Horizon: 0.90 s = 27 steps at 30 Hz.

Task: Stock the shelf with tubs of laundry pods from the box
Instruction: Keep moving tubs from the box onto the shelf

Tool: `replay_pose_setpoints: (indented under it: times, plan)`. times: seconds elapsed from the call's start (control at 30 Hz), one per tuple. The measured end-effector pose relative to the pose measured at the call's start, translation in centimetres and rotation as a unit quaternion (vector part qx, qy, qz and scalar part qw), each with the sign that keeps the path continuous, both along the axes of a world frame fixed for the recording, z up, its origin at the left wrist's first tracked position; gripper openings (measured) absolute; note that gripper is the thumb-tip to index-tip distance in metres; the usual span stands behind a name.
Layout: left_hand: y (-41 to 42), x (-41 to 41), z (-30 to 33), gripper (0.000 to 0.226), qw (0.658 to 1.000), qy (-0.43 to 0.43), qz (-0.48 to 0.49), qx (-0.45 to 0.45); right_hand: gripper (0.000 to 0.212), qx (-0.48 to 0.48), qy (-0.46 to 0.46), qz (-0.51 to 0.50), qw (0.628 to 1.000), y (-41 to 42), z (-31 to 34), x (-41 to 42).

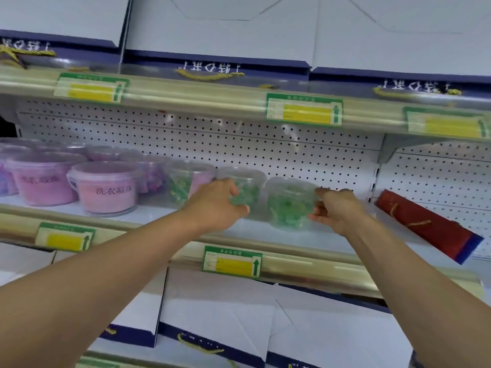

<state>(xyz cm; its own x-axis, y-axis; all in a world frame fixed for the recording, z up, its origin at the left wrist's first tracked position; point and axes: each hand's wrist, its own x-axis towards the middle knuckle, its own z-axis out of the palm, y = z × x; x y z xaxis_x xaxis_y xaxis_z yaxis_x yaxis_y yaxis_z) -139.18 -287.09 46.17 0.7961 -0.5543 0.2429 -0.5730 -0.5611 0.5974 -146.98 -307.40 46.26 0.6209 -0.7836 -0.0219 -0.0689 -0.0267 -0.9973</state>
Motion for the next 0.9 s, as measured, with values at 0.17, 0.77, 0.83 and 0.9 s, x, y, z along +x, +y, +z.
replay_pose_setpoints:
  times: [0.17,0.77,0.83,0.9]
  plan:
    - [1.9,-0.4,-1.0,0.041,0.999,-0.044,0.009,0.011,0.065,-0.151,0.050,0.011,0.987,0.3,-1.5,0.8]
    - [6.8,-4.9,-4.0,0.042,0.998,-0.041,0.030,0.032,0.067,-0.606,0.140,0.019,0.783,4.9,-4.2,-3.3]
    - [7.4,-5.4,-4.6,0.042,0.998,-0.040,0.027,0.033,0.054,-0.624,0.075,0.025,0.777,7.4,-5.3,-5.1]
    - [8.2,-5.9,-5.9,0.042,0.999,-0.030,0.016,0.031,0.046,-0.639,0.041,0.050,0.766,10.0,-7.2,-6.8]
